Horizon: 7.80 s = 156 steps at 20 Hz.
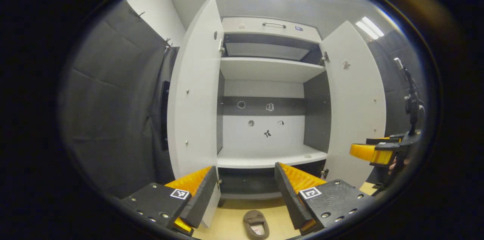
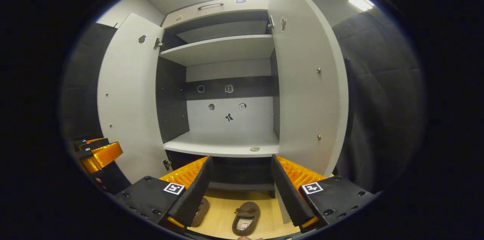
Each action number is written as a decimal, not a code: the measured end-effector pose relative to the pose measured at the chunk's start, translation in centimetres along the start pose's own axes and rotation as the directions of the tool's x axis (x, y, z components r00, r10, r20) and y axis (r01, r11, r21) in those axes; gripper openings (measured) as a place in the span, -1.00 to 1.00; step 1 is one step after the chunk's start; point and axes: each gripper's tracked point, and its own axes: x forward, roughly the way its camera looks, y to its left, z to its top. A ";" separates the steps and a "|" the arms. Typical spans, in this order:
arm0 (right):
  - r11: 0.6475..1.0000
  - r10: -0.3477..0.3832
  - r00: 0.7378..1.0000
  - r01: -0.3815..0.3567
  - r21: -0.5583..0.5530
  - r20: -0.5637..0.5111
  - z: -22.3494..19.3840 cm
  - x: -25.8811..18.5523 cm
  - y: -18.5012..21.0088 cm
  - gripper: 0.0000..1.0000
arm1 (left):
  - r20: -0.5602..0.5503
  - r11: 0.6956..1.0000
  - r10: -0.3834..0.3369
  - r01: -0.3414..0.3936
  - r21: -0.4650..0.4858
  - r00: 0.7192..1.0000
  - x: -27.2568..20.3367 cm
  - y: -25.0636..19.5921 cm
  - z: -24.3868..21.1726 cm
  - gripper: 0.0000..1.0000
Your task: Grab one shoe with the right hand and put it into the shoe cabinet, grab the other shoe with the left hand and put it into the shoe cabinet; then close the right door with the right hand and the left door with the left hand.
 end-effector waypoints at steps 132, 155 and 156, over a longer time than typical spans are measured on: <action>0.999 0.036 0.996 -0.036 0.003 -0.076 5.8 27.9 1.6 0.96 | -0.315 0.992 0.120 -0.100 0.079 0.942 2.0 -0.2 -11.3 0.72; 0.996 0.064 0.978 -0.075 -0.044 -0.198 -6.2 4.0 0.8 0.96 | -0.780 0.987 -0.040 0.148 0.068 0.624 2.3 -0.8 -22.7 0.80; 0.995 0.059 0.978 -0.074 -0.069 -0.199 -6.4 3.2 0.6 0.96 | -0.786 0.986 -0.046 0.153 0.062 0.616 2.3 -0.8 -22.5 0.80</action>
